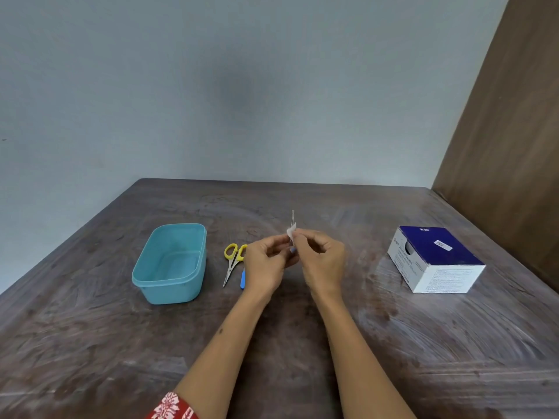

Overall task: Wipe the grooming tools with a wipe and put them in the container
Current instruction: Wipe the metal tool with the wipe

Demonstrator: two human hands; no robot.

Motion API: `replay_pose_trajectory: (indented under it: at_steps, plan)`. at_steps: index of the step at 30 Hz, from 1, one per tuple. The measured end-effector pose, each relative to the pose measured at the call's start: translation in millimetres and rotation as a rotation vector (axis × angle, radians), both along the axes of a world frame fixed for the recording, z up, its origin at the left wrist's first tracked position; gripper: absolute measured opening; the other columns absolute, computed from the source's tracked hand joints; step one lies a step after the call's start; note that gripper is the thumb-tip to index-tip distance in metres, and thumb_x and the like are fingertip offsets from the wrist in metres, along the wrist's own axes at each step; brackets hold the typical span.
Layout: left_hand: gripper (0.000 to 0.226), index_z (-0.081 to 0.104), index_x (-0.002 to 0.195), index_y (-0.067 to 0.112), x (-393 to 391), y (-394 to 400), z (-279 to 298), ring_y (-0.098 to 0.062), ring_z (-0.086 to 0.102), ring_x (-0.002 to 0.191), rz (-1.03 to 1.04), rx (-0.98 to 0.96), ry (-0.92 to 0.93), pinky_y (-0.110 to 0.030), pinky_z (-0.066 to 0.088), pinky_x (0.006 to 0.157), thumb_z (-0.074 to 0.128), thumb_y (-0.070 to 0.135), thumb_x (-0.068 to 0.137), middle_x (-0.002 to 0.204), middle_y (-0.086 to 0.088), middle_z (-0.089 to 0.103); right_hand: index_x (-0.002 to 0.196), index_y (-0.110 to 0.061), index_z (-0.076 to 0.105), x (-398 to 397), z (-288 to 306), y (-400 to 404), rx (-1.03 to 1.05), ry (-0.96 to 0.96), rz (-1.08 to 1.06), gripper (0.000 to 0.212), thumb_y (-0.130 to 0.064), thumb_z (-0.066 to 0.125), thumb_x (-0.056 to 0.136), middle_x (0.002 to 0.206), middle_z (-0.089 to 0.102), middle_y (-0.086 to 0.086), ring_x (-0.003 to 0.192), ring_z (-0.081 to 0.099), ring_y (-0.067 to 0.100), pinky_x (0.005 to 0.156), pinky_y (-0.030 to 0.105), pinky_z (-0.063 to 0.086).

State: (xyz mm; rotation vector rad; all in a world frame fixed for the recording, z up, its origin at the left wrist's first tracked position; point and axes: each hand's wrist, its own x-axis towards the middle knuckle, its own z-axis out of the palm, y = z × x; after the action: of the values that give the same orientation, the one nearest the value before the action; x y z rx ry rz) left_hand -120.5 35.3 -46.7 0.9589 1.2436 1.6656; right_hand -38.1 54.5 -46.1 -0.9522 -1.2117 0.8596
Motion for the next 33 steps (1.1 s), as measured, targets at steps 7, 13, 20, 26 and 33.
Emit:
replay_pose_trajectory:
  at_steps: [7, 13, 20, 26, 33]
  plan:
    - [0.021, 0.069, 0.095, 0.003, -3, -3, 1, -0.013, 0.066, 0.061, -0.045, -0.024, 0.053, -0.026, 0.058, 0.059, 0.059, -0.010, 0.082, 0.071, -0.009, 0.069, 0.074, -0.011, 0.072, 10, 6, 3, -0.104, 0.138, 0.103, 0.015, 0.003, 0.074, 0.074, 0.065, 0.071, 0.002, 0.059, 0.066, 0.010, 0.056, 0.020, 0.052]
    - [0.014, 0.066, 0.093, -0.003, -7, -4, 5, -0.015, 0.067, 0.059, -0.108, -0.043, 0.052, -0.024, 0.058, 0.060, 0.060, -0.010, 0.082, 0.078, -0.016, 0.068, 0.078, -0.010, 0.071, 12, 11, 4, -0.160, 0.239, 0.138, 0.012, 0.001, 0.072, 0.077, 0.069, 0.071, -0.001, 0.065, 0.067, 0.004, 0.061, 0.014, 0.051]
    - [0.016, 0.065, 0.097, -0.008, -9, -3, 3, -0.015, 0.067, 0.060, -0.112, -0.057, 0.022, -0.027, 0.059, 0.063, 0.059, -0.010, 0.082, 0.076, -0.016, 0.068, 0.073, -0.010, 0.071, 12, 13, 2, -0.203, 0.187, 0.146, 0.013, 0.004, 0.073, 0.073, 0.063, 0.070, 0.001, 0.060, 0.066, 0.008, 0.058, 0.016, 0.051]
    - [0.016, 0.065, 0.097, -0.007, -5, -3, 2, -0.016, 0.068, 0.061, -0.133, -0.065, 0.003, -0.026, 0.059, 0.062, 0.060, -0.009, 0.082, 0.076, -0.014, 0.069, 0.073, -0.006, 0.069, 13, 15, 0, -0.199, 0.233, 0.116, 0.013, 0.006, 0.070, 0.076, 0.057, 0.067, -0.003, 0.052, 0.062, 0.002, 0.050, 0.013, 0.048]
    - [0.013, 0.066, 0.089, -0.001, -5, -5, 1, -0.019, 0.069, 0.061, -0.164, -0.078, -0.020, -0.029, 0.060, 0.064, 0.061, -0.010, 0.081, 0.072, -0.011, 0.070, 0.077, -0.008, 0.069, 13, 17, 1, -0.188, 0.271, 0.087, 0.012, 0.003, 0.070, 0.076, 0.068, 0.069, 0.002, 0.057, 0.064, 0.001, 0.053, 0.012, 0.048]
